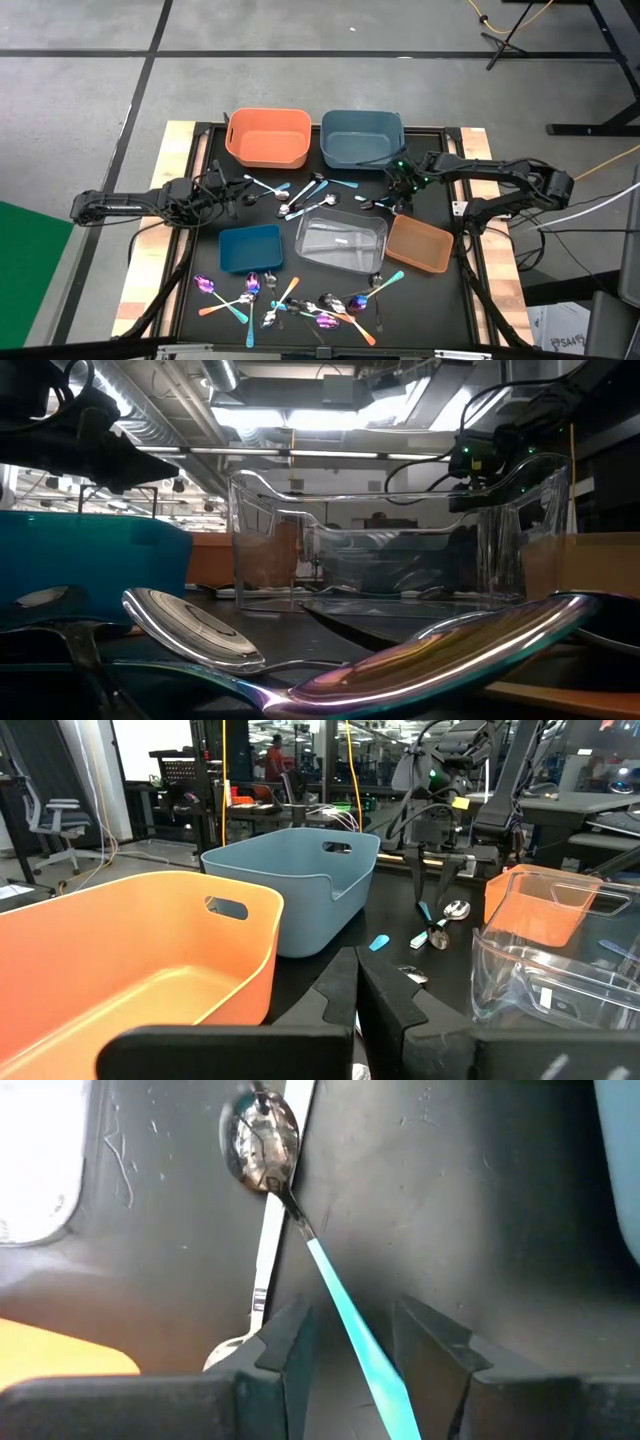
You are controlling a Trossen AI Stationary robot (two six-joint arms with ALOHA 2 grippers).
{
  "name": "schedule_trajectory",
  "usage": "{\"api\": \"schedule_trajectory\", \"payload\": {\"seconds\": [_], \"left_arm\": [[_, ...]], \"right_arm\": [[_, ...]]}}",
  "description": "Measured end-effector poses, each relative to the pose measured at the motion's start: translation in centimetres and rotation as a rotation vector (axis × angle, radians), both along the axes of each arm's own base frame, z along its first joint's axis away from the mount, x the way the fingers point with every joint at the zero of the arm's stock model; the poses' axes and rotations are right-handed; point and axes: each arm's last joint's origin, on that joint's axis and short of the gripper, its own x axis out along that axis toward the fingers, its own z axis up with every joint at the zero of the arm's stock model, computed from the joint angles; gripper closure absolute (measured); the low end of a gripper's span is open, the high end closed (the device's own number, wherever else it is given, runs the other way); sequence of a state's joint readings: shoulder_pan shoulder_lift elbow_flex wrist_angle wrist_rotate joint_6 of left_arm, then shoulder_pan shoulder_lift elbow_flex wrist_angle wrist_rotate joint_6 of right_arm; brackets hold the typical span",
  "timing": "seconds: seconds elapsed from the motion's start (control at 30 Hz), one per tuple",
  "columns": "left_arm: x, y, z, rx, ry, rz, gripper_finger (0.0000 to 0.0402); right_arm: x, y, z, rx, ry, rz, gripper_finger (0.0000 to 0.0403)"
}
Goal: Sort silverware by color (type)
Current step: Put the blue spoon into the light blue bin
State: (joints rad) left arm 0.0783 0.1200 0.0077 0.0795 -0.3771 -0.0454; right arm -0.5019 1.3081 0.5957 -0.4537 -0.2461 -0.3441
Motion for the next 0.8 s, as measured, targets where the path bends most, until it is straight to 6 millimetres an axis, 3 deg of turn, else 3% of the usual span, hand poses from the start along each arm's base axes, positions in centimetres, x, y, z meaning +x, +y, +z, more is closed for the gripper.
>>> {"api": "schedule_trajectory", "payload": {"seconds": [0.3,0.8], "left_arm": [[0.0,0.0,0.0,0.000,0.000,0.000,0.0401],[0.0,0.0,0.0,0.000,0.000,-0.001,0.0401]], "right_arm": [[1.6,1.3,-1.8,-0.149,0.108,0.085,0.0274],[1.9,1.3,-2.6,-0.108,0.126,0.102,0.0277]]}}
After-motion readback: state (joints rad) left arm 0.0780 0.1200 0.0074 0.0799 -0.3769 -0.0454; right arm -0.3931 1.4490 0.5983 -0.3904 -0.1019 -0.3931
